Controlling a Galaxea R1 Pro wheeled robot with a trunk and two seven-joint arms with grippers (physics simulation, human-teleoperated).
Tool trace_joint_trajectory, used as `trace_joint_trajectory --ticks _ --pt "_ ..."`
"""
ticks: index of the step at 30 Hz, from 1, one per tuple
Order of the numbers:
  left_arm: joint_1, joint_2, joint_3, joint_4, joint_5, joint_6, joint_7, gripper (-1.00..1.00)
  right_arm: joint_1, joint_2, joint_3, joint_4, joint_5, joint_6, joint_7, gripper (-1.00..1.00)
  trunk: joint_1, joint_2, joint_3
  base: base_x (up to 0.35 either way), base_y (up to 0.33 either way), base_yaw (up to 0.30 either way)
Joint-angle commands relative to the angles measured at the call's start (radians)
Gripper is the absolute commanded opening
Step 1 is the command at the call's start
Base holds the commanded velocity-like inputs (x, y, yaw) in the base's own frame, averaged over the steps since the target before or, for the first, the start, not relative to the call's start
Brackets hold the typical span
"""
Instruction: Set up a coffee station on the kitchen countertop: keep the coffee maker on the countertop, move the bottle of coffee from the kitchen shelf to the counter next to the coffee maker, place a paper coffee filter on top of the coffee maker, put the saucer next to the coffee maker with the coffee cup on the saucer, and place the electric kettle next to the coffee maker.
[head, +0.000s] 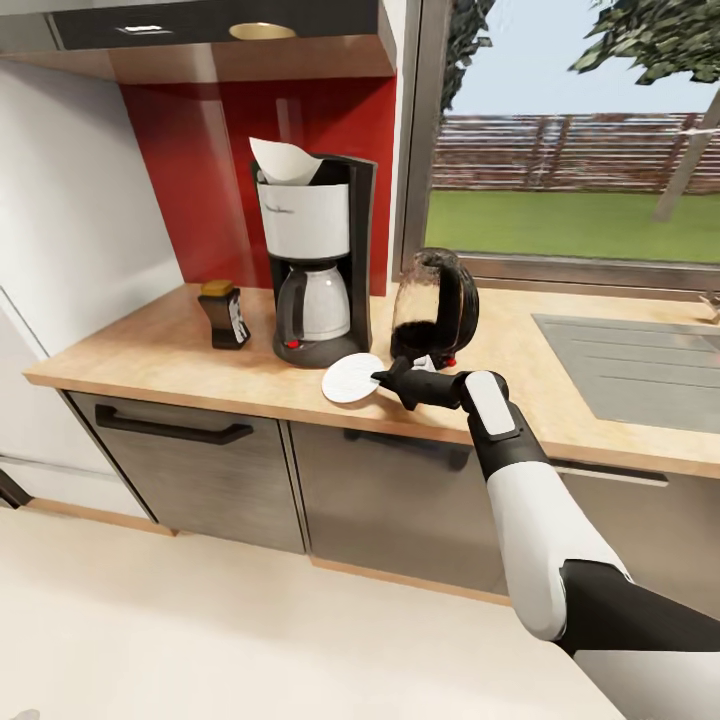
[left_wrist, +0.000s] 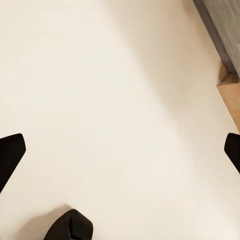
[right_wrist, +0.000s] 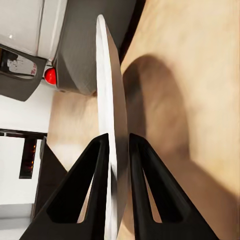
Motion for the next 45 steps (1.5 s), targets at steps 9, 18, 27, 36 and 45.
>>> trace_joint_trajectory --ticks 9,18,27,36,45 --pt "0.001 0.0 0.003 -0.002 0.009 0.009 -0.001 1.0 -0.001 0.001 -0.005 0.0 -0.007 0.005 0.0 -1.0 0.0 0.0 -0.01 0.0 0.0 0.0" --pt "0.001 0.0 0.003 -0.002 0.009 0.009 -0.001 1.0 -0.001 0.001 -0.005 0.0 -0.008 0.004 0.0 -1.0 0.0 0.0 -0.016 0.0 0.0 0.0" --pt "0.001 0.0 0.003 -0.002 0.008 0.009 -0.001 1.0 -0.001 0.001 -0.005 0.0 -0.007 0.004 0.0 -1.0 0.0 0.0 -0.017 0.0 0.0 0.0" --pt "0.001 0.0 0.003 -0.002 0.008 0.009 -0.001 1.0 -0.001 0.001 -0.005 0.0 -0.007 -0.001 0.0 1.0 0.0 0.0 -0.017 0.0 0.0 0.0" --pt "0.001 0.0 0.003 -0.002 0.009 0.009 -0.001 1.0 -0.001 0.001 -0.005 0.0 -0.008 -0.001 0.0 1.0 0.0 0.0 -0.017 -0.014 -0.011 0.0"
